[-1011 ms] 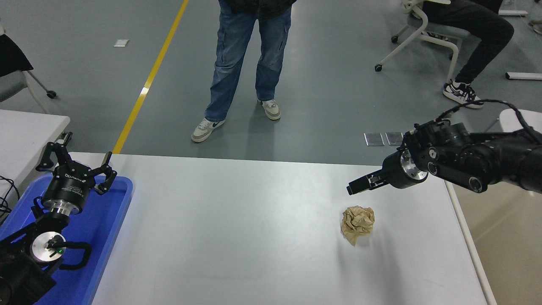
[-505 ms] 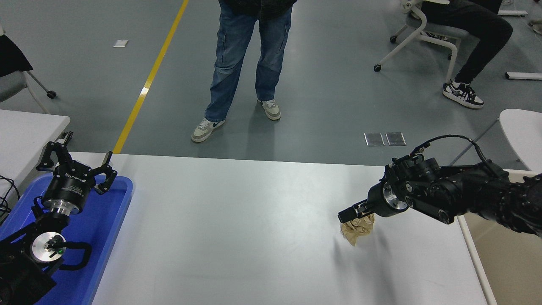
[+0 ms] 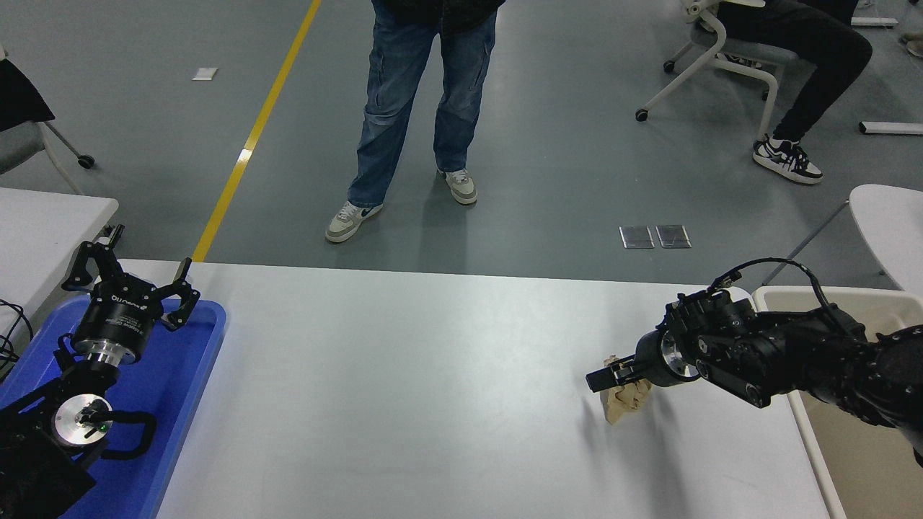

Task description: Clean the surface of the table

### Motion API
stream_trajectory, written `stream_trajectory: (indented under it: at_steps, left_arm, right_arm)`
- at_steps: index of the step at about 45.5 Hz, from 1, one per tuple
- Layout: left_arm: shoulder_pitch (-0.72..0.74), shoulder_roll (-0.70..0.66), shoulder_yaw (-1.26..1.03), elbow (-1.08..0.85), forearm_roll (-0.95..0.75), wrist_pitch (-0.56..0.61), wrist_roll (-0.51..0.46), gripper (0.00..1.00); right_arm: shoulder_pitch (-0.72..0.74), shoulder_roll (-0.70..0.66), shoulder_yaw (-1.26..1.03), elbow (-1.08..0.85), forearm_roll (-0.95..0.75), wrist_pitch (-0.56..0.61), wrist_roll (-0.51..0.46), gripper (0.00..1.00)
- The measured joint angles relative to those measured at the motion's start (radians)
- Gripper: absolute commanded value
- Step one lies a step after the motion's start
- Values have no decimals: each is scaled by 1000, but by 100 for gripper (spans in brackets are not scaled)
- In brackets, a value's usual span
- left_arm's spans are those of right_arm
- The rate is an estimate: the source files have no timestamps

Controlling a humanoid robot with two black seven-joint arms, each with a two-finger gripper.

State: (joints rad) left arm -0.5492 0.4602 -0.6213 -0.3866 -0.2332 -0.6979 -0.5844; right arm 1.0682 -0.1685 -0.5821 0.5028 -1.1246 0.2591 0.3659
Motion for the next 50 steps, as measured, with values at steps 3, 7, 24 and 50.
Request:
stream_trajectory:
  at_steps: [3, 7, 24, 50]
  left_arm:
    - [0, 0, 0, 0, 0, 0, 0, 100]
    - [0, 0, 0, 0, 0, 0, 0, 100]
    - [0, 0, 0, 0, 0, 0, 0, 100]
    - [0, 0, 0, 0, 0, 0, 0, 100]
  right_arm:
    - [-3, 0, -6, 0, 0, -1, 1, 0]
    - [-4, 0, -28, -3, 0, -3, 9, 0]
    - [30, -20, -49, -8, 13, -8, 79, 0]
    - [109, -283, 152, 164, 46, -2, 132, 0]
